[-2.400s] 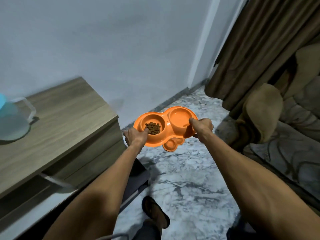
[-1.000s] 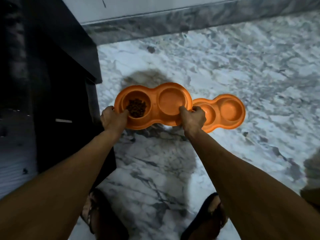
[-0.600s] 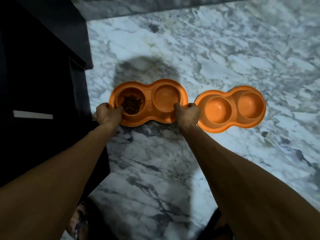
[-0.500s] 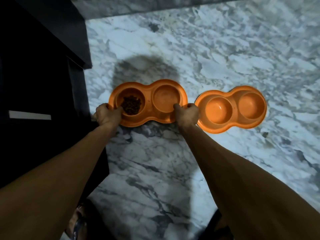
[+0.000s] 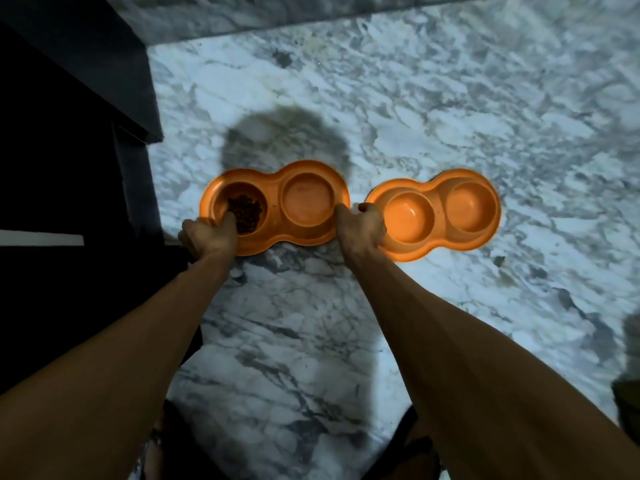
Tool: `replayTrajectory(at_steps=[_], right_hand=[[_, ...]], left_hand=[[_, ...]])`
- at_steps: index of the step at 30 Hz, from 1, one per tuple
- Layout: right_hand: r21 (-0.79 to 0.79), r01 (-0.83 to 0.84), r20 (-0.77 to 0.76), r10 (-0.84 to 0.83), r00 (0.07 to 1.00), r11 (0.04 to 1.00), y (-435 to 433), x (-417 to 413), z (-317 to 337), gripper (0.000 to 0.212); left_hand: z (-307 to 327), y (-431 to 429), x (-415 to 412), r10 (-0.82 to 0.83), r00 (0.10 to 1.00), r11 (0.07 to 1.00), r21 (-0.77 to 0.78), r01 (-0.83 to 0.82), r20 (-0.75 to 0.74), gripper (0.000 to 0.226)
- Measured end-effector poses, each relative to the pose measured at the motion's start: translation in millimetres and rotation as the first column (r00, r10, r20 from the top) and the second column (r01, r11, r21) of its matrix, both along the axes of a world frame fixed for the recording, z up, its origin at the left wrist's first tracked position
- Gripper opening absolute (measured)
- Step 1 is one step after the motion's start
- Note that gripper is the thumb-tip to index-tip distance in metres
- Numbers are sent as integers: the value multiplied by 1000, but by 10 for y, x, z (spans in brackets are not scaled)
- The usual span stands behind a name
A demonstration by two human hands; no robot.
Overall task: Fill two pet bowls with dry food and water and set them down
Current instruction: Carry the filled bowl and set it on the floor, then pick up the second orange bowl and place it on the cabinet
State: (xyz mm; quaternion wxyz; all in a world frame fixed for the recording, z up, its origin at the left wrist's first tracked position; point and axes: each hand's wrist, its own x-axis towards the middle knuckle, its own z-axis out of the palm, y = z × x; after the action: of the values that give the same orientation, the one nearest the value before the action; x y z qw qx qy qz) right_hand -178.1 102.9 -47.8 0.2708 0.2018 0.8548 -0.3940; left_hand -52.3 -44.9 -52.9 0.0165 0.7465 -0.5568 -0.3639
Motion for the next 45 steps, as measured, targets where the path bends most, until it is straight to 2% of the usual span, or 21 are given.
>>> replayTrajectory(at_steps=[2,6,10,12,14,19,23,27,32,38,40,43,45], right_hand=[[14,-3,-43,4,999,1000,113,-74,116,45],[69,29,-93,-22,995,997,541,-405,294,39],[165,57,-140,-34,990,985,1193,-835,298,39],[221,72,-148,-40,988,973,1484,-1013,214,42],[259,68,-116,-39,992,963,1751,-1173,101,49],[168,96,-71,-85,994,981,2115,-1401,-147,63],[146,80,-67,-70,995,986,2153,-1414,-191,57],[123,120,-32,-117,993,985,2195,-1359,2,53],[89,199,-16,-198,980,976,2167,-1319,806,65],[-17,243,-28,-243,970,970,1874,-1339,2496,65],[-66,245,-31,-247,968,967,1736,-1322,3194,65],[-139,236,-35,-243,969,962,1558,-1274,4190,68],[-190,235,-41,-247,968,953,1451,-1224,4880,69]], left_hand=[[157,227,-126,-29,999,999,-38,30,36,65],[325,826,-422,-66,994,998,-9,66,-82,68],[235,1482,-790,-178,963,967,148,209,-202,68],[163,1754,-970,-175,945,941,238,243,-275,83],[40,1992,-1122,-136,952,920,322,224,-273,99],[-241,2307,-1365,-78,970,922,354,157,-229,94],[-357,2298,-1388,3,979,936,347,68,-201,80],[-121,2295,-1353,112,972,932,360,-31,-206,69],[660,2218,-1336,136,946,938,345,-27,-295,81],[1970,1880,-1333,155,898,966,254,-51,-411,94],[2735,1733,-1326,159,895,970,234,-64,-417,93],[4077,1575,-1305,137,882,978,201,-50,-450,72],[4850,1470,-1260,126,868,988,137,-68,-480,66]])
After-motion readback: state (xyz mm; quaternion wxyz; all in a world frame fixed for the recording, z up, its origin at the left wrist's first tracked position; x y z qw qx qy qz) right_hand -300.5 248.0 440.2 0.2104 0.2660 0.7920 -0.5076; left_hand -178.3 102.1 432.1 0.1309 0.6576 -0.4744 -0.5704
